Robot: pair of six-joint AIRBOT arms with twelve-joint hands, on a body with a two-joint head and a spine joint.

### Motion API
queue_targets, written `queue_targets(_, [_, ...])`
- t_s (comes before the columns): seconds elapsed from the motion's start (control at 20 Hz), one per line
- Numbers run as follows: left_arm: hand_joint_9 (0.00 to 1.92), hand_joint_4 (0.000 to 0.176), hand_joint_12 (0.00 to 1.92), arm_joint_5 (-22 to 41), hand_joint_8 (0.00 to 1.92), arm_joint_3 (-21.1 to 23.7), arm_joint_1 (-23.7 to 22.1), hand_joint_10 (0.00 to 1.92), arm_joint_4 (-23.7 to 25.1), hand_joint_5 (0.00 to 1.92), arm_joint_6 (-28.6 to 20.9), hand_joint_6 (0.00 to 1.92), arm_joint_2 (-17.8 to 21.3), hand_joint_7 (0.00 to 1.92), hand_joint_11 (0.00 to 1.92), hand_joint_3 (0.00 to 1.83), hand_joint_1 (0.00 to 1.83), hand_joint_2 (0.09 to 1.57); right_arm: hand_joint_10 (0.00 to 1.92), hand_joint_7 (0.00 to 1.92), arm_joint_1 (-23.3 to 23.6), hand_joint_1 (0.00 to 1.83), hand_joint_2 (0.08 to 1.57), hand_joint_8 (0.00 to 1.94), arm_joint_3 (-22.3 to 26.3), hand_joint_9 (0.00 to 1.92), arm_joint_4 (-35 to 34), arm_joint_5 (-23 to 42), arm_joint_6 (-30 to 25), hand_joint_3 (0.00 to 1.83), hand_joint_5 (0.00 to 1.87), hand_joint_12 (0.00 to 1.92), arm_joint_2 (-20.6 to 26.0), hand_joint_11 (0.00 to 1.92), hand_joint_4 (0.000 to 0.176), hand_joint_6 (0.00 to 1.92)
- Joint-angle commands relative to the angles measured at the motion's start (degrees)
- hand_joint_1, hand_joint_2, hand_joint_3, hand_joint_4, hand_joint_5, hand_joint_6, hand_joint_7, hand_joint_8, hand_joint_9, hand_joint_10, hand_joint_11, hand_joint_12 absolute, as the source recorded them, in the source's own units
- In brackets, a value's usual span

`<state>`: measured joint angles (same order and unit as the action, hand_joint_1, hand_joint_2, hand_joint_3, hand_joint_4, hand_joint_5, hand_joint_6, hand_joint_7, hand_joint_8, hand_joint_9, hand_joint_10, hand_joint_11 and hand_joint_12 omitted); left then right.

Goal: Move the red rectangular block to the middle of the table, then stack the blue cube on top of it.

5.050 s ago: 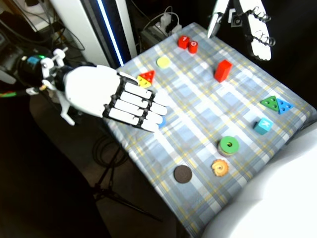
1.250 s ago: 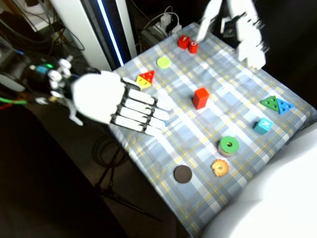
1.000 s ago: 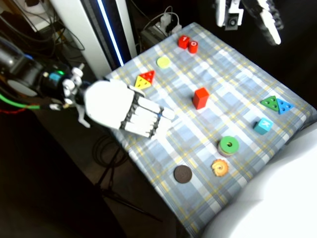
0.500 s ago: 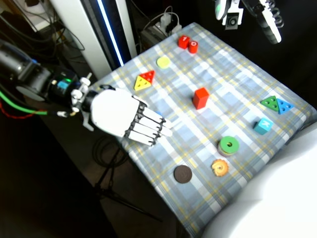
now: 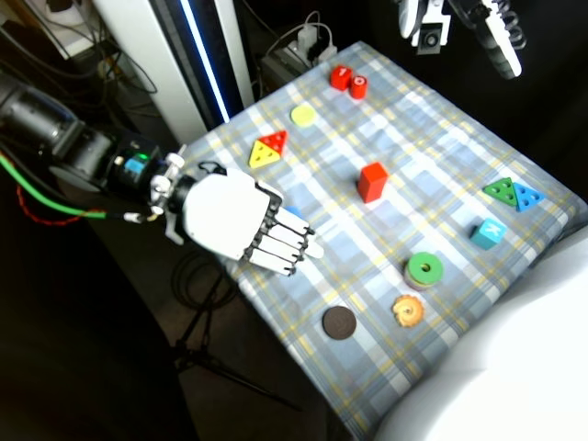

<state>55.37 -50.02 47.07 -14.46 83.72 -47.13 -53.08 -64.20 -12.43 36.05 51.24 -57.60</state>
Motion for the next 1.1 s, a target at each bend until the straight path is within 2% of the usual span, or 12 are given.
queue_targets(0.0, [0.00, 0.034, 0.00, 7.40, 0.00, 0.11, -0.40, 0.00, 0.64, 0.00, -0.35, 0.00, 0.30, 0.00, 0.00, 0.00, 0.53, 1.36, 1.75, 0.68, 0.97, 1.10, 1.30, 1.57, -0.30, 0.29, 0.04, 5.90, 0.04, 0.00, 0.64, 1.92, 0.02, 0.03, 0.000, 1.40])
queue_targets(0.05, [0.00, 0.025, 0.00, 7.40, 0.00, 0.11, -0.36, 0.00, 0.63, 0.00, -0.35, 0.00, 0.30, 0.00, 0.00, 0.00, 0.54, 1.36, 1.84, 0.70, 1.28, 1.14, 1.28, 1.60, -0.36, 0.33, 0.06, 5.90, 0.05, 0.00, 0.71, 1.92, 0.02, 0.11, 0.000, 1.29])
queue_targets(0.25, [0.00, 0.029, 0.00, 7.94, 0.00, 0.34, 0.27, 0.00, 0.48, 0.00, -0.36, 0.00, 0.66, 0.00, 0.00, 0.00, 0.53, 1.37, 1.92, 0.71, 3.60, 1.18, 1.29, 1.69, 0.22, 0.37, 2.46, 6.24, 0.19, 0.00, 0.68, 1.92, 0.26, 0.21, 0.000, 1.23])
queue_targets(0.4, [0.00, 0.026, 0.00, 8.26, 0.00, 0.54, 0.57, 0.00, 0.39, 0.00, -0.36, 0.00, 0.91, 0.00, 0.00, 0.00, 0.54, 1.36, 1.85, 0.67, 6.52, 1.14, 1.30, 1.68, 1.41, 0.41, 6.39, 6.99, -0.22, 0.00, 0.67, 1.92, 1.04, 0.34, 0.000, 1.29])
queue_targets(0.45, [0.00, 0.035, 0.00, 8.31, 0.00, 0.54, 0.77, 0.00, 0.17, 0.00, -0.36, 0.00, 0.93, 0.00, 0.00, 0.00, 0.53, 1.37, 1.85, 0.63, 8.24, 1.12, 1.31, 1.73, 1.48, 0.37, 8.85, 7.01, -1.20, 0.00, 0.67, 1.92, 1.05, 0.31, 0.000, 1.32])
queue_targets(0.5, [0.00, 0.028, 0.00, 8.33, 0.00, 0.54, 0.85, 0.00, 0.06, 0.00, -0.36, 0.00, 0.93, 0.00, 0.00, 0.00, 0.56, 1.37, 1.80, 0.64, 9.64, 1.12, 1.31, 1.70, 1.42, 0.34, 10.39, 6.99, -1.93, 0.00, 0.68, 1.92, 1.05, 0.21, 0.000, 1.32])
queue_targets(0.65, [0.00, 0.041, 0.00, 8.34, 0.00, 0.45, 0.92, 0.00, -0.17, 0.00, -0.36, 0.00, 0.93, 0.00, 0.00, 0.00, 0.56, 1.37, 1.51, 0.79, 13.30, 1.19, 1.24, 1.53, 0.70, 0.62, 12.98, 6.01, -2.40, 0.00, 0.75, 1.92, 0.08, 0.39, 0.000, 1.15])
queue_targets(0.7, [0.00, 0.031, 0.00, 8.45, 0.00, 0.41, 1.07, 0.00, -0.38, 0.00, -0.36, 0.00, 0.93, 0.00, 0.00, 0.00, 0.55, 1.37, 1.40, 0.82, 14.79, 1.17, 1.24, 1.44, -0.02, 0.71, 14.06, 5.09, -2.49, 0.00, 0.72, 1.84, -0.99, 0.53, 0.000, 1.24])
queue_targets(0.75, [0.00, 0.035, 0.00, 8.61, 0.00, 0.37, 1.29, 0.00, -0.71, 0.00, -0.36, 0.00, 0.93, 0.00, 0.00, 0.00, 0.54, 1.37, 1.52, 0.77, 16.15, 1.15, 1.26, 1.53, -0.85, 0.72, 15.12, 4.32, -2.89, 0.01, 0.69, 1.91, -2.09, 0.64, 0.000, 1.29])
queue_targets(0.9, [0.00, 0.006, 0.00, 8.91, 0.00, 0.23, 1.66, 0.00, -1.24, 0.00, -0.36, 0.00, 0.92, 0.00, 0.00, 0.00, 0.53, 1.37, 1.57, 0.70, 18.94, 1.12, 1.29, 1.56, -2.95, 0.61, 17.78, 2.63, -4.60, 0.00, 0.65, 1.90, -4.67, 0.54, 0.000, 1.40])
queue_targets(0.95, [0.00, 0.019, 0.00, 9.05, 0.00, 0.18, 1.75, 0.00, -1.44, 0.00, -0.36, 0.00, 0.92, 0.00, 0.00, 0.00, 0.53, 1.37, 1.69, 0.67, 19.85, 1.28, 1.28, 1.54, -3.66, 0.62, 18.84, 2.13, -5.26, 0.00, 0.66, 1.92, -5.63, 0.48, 0.000, 1.32])
queue_targets(1.05, [0.00, 0.039, 0.00, 9.07, 0.00, 0.03, 1.79, 0.00, -1.65, 0.00, -0.36, 0.00, 0.86, 0.00, 0.00, 0.00, 0.52, 1.37, 1.68, 0.68, 21.27, 1.32, 1.26, 1.47, -4.57, 0.60, 20.26, 0.87, -5.30, 0.00, 0.76, 1.92, -7.16, 0.33, 0.000, 1.26])
